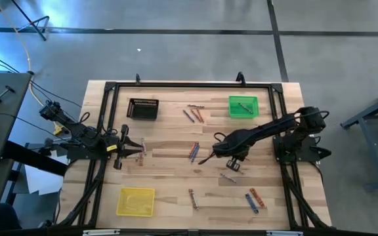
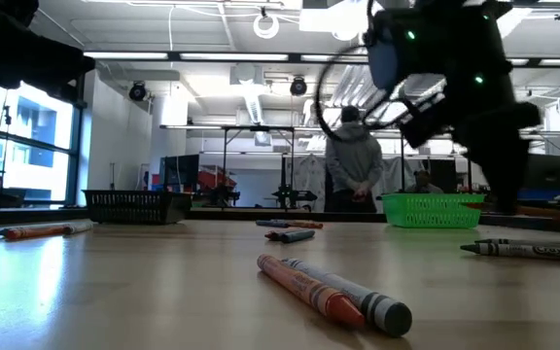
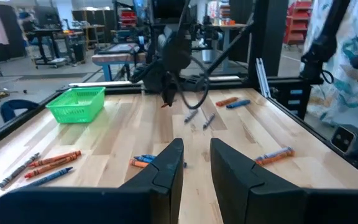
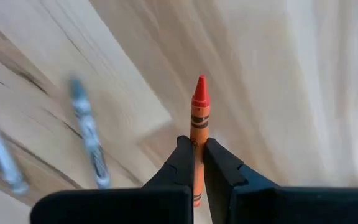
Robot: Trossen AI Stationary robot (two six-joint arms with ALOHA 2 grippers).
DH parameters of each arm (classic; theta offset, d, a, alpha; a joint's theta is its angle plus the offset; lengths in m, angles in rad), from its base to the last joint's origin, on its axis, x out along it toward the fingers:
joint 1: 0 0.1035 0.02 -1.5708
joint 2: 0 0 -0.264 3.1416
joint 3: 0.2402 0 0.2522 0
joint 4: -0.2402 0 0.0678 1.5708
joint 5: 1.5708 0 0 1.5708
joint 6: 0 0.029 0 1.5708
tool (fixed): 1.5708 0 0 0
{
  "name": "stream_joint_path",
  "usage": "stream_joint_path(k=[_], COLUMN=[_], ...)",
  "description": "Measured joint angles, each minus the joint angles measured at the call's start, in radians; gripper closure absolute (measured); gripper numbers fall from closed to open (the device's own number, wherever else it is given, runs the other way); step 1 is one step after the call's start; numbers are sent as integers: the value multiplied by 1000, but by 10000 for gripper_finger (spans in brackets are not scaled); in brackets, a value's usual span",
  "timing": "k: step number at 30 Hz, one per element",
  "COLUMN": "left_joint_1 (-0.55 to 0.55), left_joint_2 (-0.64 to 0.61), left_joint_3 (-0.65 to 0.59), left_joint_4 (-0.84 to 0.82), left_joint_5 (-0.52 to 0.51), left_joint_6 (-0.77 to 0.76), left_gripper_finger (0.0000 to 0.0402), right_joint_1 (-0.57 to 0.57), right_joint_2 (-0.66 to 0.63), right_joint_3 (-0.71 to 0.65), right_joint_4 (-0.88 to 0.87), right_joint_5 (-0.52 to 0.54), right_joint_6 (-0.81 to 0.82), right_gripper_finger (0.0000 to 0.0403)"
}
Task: Sort crayons
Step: Put the orange crayon into the black bin
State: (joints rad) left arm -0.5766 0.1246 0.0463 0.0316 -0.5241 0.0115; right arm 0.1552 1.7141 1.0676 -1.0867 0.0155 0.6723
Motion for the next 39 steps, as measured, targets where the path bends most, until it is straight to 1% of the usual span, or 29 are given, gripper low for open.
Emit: stream_joint_path(k=[7,10,12,14,17,20,23,26,29,33,36,39], left_joint_1=[1,11,29,52,98,145,192,235,269,304,329,346], left_joint_2=[0,0,0,10,51,121,218,340,477,681,819,913], left_joint_3=[0,0,0,0,0,0,0,5,44,141,213,271], left_joint_4=[104,126,134,138,178,222,318,452,539,543,542,545], left_joint_5=[-151,-189,-192,-194,-193,-185,-132,-49,14,18,4,-22], left_joint_6=[0,0,0,-5,-33,-60,-63,-63,-63,-60,-25,0], left_gripper_finger=[332,332,332,332,332,332,332,332,332,332,332,332], right_joint_1=[-52,-84,-107,-130,-167,-196,-214,-222,-220,-220,-220,-220], right_joint_2=[-1,-1,-1,-2,-2,-2,-2,-2,-2,-2,-3,-15], right_joint_3=[146,200,223,229,228,227,227,227,227,227,227,225], right_joint_4=[64,160,273,416,609,706,758,805,859,930,940,935], right_joint_5=[237,322,351,347,274,218,216,215,202,124,115,115], right_joint_6=[-132,-222,-297,-380,-481,-533,-570,-595,-628,-652,-659,-678], right_gripper_finger=[398,398,398,398,398,398,398,398,398,398,398,398])
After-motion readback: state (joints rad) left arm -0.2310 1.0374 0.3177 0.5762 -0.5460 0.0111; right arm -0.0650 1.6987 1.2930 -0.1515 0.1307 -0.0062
